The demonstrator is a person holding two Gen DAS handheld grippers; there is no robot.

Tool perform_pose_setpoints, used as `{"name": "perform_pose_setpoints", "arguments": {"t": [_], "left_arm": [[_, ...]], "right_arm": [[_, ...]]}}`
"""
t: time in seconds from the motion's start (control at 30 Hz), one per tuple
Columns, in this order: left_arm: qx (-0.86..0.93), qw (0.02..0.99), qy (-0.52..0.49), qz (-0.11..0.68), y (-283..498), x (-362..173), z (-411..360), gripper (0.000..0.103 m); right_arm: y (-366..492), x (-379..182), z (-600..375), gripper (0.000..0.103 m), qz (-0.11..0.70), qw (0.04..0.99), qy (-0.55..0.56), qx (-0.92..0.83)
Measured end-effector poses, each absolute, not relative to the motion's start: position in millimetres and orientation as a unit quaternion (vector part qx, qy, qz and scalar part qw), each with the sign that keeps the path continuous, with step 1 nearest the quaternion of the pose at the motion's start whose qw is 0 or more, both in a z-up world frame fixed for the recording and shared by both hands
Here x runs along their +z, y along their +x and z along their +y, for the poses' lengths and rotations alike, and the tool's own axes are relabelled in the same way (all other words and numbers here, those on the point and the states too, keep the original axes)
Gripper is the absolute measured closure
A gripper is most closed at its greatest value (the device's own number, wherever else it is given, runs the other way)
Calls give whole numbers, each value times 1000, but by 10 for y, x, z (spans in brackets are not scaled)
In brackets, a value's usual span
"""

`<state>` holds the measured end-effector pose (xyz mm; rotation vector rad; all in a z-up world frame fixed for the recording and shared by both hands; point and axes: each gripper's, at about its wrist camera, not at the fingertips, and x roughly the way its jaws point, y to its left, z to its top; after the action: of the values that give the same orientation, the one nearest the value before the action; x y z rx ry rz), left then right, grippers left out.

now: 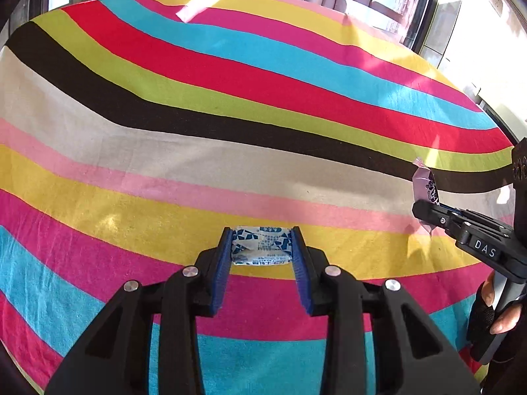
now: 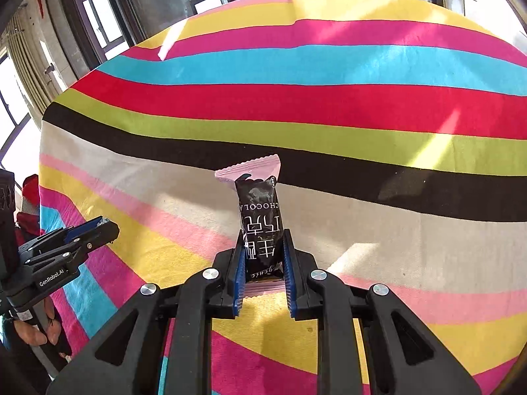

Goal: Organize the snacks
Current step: 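Carry both packets over the white box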

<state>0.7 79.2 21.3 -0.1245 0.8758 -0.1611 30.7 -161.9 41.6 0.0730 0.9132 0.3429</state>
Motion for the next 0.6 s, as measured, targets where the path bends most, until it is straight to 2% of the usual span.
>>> {"name": "perform_pose_setpoints", "arguments": {"t": [0.6], "left_arm": [[-9,904,-126,408,-635,150,1869,68]], "right_arm": [[-243,442,115,83,444,837,-74,310]]}}
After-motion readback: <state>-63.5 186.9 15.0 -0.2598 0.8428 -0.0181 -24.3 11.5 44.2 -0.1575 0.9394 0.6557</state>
